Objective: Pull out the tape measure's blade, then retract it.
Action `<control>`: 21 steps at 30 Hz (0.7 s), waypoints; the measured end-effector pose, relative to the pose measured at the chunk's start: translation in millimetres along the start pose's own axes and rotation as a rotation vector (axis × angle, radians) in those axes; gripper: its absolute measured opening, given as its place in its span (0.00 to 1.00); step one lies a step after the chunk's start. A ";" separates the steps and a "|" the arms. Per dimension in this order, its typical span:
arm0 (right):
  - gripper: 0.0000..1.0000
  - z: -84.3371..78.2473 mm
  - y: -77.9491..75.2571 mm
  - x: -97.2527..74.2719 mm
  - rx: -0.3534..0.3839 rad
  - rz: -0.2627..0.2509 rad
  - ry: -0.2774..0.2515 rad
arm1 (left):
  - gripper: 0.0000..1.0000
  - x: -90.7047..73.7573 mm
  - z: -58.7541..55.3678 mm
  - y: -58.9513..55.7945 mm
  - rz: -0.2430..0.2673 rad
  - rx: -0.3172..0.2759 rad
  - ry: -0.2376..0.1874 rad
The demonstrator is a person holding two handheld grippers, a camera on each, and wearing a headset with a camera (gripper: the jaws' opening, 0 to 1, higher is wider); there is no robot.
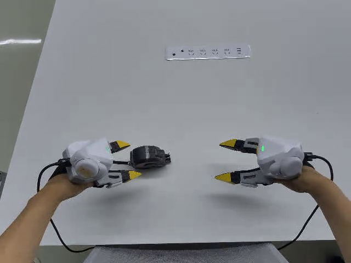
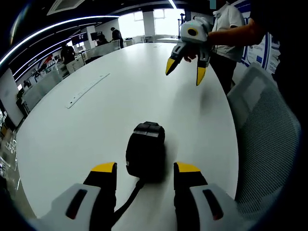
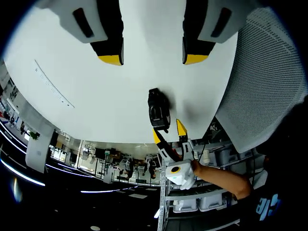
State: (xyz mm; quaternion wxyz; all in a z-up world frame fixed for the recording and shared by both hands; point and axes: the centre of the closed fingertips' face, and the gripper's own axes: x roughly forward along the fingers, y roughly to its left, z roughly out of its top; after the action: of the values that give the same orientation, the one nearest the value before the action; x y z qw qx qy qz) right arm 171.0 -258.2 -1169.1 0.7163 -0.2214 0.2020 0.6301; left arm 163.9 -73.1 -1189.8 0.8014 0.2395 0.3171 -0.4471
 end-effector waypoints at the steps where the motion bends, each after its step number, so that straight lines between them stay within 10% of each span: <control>1: 0.48 0.3 -0.9 2.2 -0.002 0.004 0.000 | 0.44 0.7 -0.1 -0.2 -0.004 0.005 0.002; 21: 0.42 -0.4 -9.5 35.1 -0.027 0.065 0.006 | 0.34 17.2 -1.3 2.6 -0.087 0.080 0.043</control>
State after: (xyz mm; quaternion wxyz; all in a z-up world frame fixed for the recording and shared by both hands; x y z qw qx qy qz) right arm 184.7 -231.0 -1188.8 0.6919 -0.2264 0.2028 0.6549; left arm 172.6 -80.7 -1202.8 0.7639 0.2668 0.3260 -0.4888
